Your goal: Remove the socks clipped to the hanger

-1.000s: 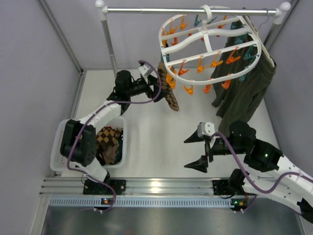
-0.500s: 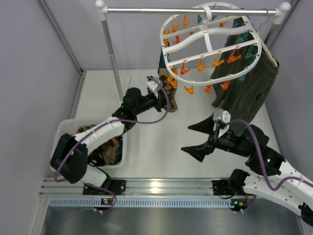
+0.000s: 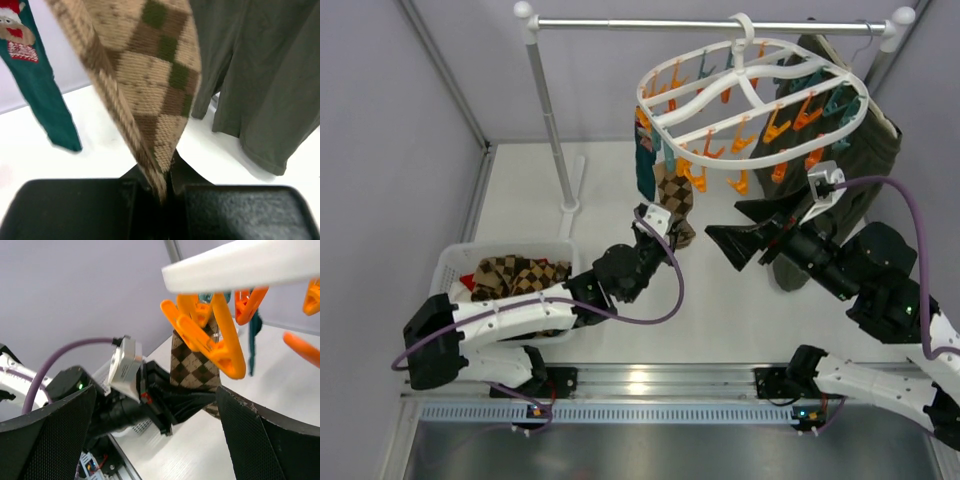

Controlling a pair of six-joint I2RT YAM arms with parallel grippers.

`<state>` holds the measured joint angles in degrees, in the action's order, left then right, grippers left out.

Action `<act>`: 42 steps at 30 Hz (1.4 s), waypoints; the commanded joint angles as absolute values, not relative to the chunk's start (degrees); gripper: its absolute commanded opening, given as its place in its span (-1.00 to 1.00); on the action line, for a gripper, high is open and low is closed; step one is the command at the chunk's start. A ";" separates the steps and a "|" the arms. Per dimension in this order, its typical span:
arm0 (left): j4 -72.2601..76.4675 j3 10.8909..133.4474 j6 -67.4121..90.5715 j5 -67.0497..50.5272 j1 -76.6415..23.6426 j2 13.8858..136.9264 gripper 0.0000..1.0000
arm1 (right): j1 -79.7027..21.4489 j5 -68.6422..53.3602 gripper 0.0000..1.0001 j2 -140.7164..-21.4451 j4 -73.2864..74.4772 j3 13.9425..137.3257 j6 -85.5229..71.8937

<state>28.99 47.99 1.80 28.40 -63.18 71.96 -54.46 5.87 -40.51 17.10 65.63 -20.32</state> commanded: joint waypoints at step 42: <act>30.44 45.17 12.88 34.91 -53.99 77.79 -1.00 | -73.83 37.27 0.55 -72.42 37.97 102.57 -14.68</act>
